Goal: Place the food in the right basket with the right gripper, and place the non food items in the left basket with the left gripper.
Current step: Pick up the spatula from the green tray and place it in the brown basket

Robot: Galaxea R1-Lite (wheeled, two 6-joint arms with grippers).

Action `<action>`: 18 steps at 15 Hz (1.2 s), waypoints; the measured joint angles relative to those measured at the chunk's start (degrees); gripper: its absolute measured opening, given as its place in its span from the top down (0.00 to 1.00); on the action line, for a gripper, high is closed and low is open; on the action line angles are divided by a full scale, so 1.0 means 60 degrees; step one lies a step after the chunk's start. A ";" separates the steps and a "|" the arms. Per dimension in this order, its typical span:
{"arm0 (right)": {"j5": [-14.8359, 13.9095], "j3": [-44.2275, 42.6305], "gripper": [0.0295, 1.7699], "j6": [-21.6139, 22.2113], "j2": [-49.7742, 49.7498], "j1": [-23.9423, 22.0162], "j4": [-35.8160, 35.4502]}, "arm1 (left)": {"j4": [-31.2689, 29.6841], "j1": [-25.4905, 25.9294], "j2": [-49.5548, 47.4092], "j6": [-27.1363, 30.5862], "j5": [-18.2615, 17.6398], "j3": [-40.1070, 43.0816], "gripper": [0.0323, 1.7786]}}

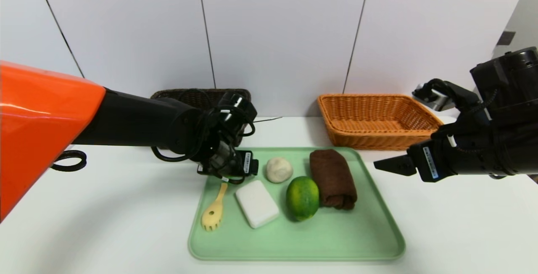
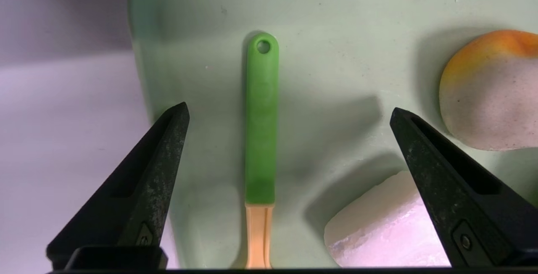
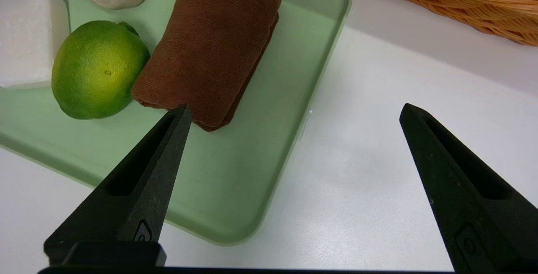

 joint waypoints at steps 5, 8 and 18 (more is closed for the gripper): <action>-0.0002 0.0041 0.03 0.0069 -0.0022 0.0000 -0.0004 | 0.0004 -0.0142 0.0028 -0.0207 0.0191 0.0043 0.05; 0.0016 0.0073 0.03 0.0098 -0.0077 0.0000 -0.0004 | 0.0014 -0.0189 0.0087 -0.0270 0.0427 0.0116 0.05; 0.0033 0.0087 0.03 0.0093 -0.0161 0.0000 -0.0012 | 0.0004 -0.0240 0.0112 -0.0291 0.0417 0.0148 0.38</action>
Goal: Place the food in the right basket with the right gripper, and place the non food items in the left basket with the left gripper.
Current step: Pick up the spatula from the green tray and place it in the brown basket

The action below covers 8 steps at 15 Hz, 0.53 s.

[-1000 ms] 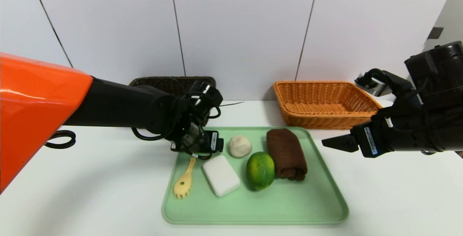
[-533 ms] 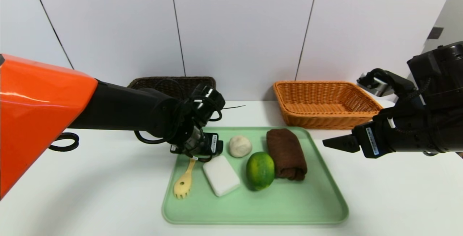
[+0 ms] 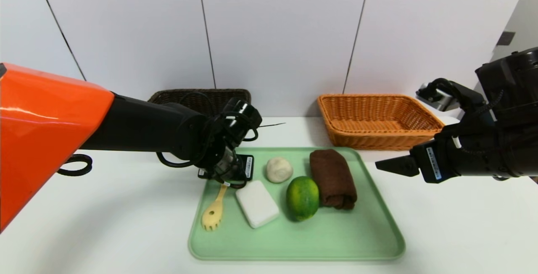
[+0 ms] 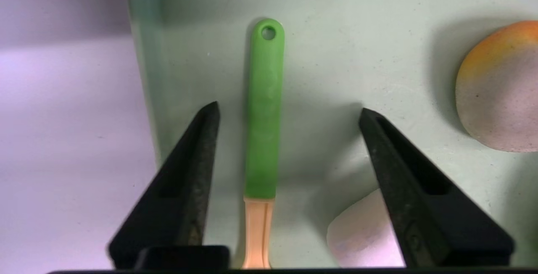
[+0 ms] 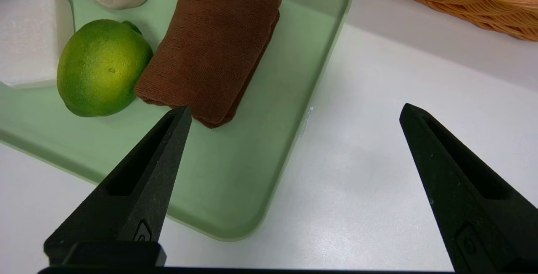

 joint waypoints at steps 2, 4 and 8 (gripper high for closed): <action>0.0008 -0.0008 0.03 0.0000 0.0000 0.0000 0.0000 | 0.0004 0.0000 0.0000 0.0006 -0.0004 -0.0014 0.51; 0.0004 -0.0008 0.03 0.0004 0.0000 0.0000 -0.0002 | 0.0004 -0.0004 0.0000 0.0006 -0.0012 -0.0043 0.69; 0.0000 -0.0014 0.03 0.0000 0.0000 0.0000 0.0000 | 0.0010 0.0004 -0.0004 0.0051 0.0006 -0.0093 0.95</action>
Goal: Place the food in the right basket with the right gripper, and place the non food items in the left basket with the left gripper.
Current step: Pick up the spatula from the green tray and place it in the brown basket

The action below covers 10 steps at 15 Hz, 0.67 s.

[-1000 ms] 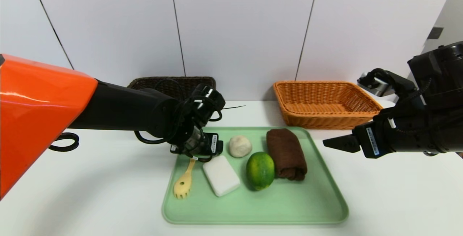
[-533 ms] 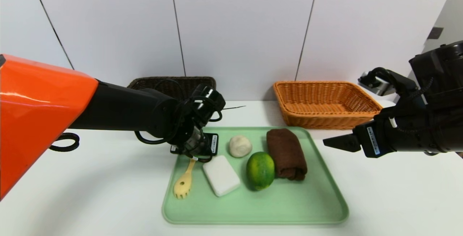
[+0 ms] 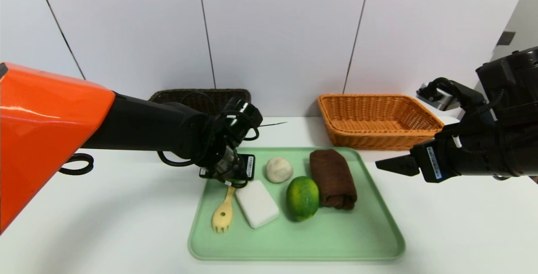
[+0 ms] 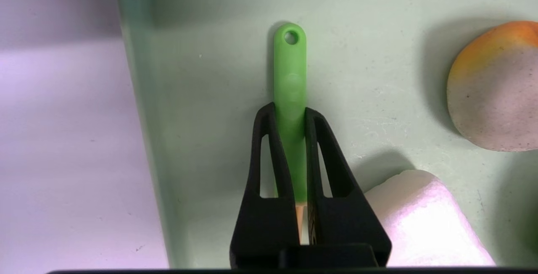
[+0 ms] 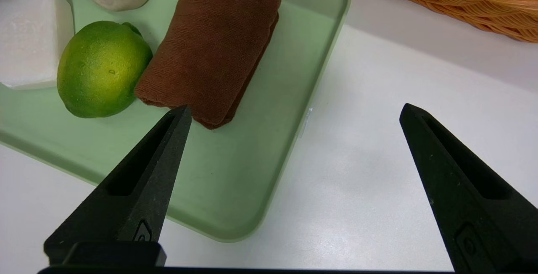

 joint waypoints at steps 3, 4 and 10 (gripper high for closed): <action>-0.0002 0.0010 0.03 0.0000 -0.0004 0.0000 0.0000 | -0.0006 0.0004 -0.0079 0.0043 0.0041 -0.0004 0.95; -0.0002 0.0010 0.03 0.0004 -0.0004 0.0000 0.0000 | -0.0006 0.0006 -0.0163 0.0079 0.0041 -0.0004 0.95; 0.0000 0.0002 0.03 0.0012 -0.0006 0.0000 0.0008 | 0.0077 0.0004 -0.0829 0.0390 0.0041 -0.0035 0.95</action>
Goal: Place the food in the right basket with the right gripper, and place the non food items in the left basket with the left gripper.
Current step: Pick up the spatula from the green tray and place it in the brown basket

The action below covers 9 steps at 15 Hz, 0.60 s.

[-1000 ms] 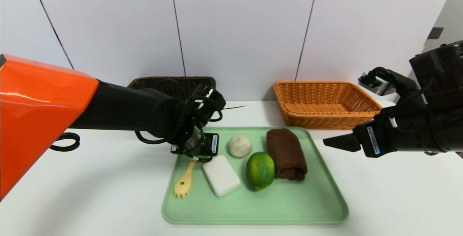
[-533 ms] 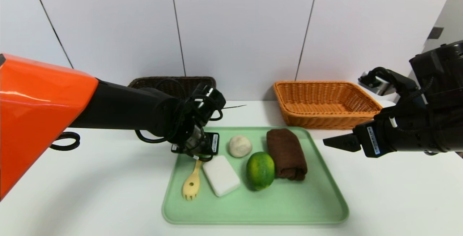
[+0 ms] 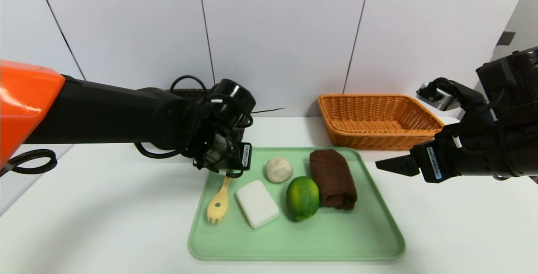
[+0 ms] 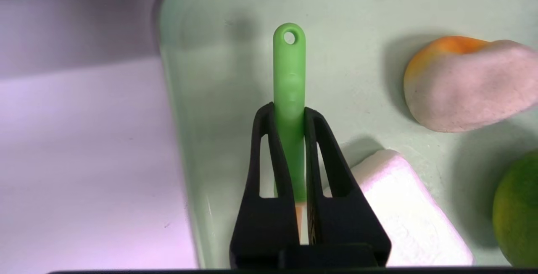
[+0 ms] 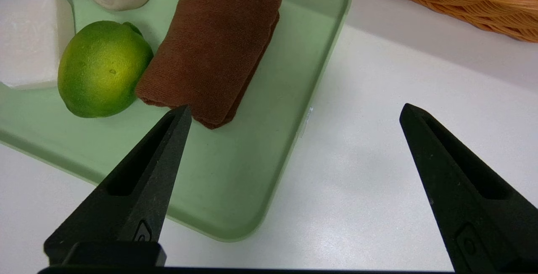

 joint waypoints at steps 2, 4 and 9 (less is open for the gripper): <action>0.0004 0.0004 0.03 0.0000 0.0000 0.0000 0.0000 | 0.0091 -0.0008 -0.0175 0.0028 -0.0010 -0.0002 0.95; 0.0004 0.0008 0.03 -0.0004 0.0000 0.0000 -0.0004 | 0.0469 -0.0008 -0.0349 0.0043 -0.0059 -0.0002 0.95; 0.0012 -0.0028 0.03 -0.0008 0.0006 0.0000 -0.0004 | 0.1745 -0.0037 -0.0987 0.0567 -0.0484 -0.0319 0.95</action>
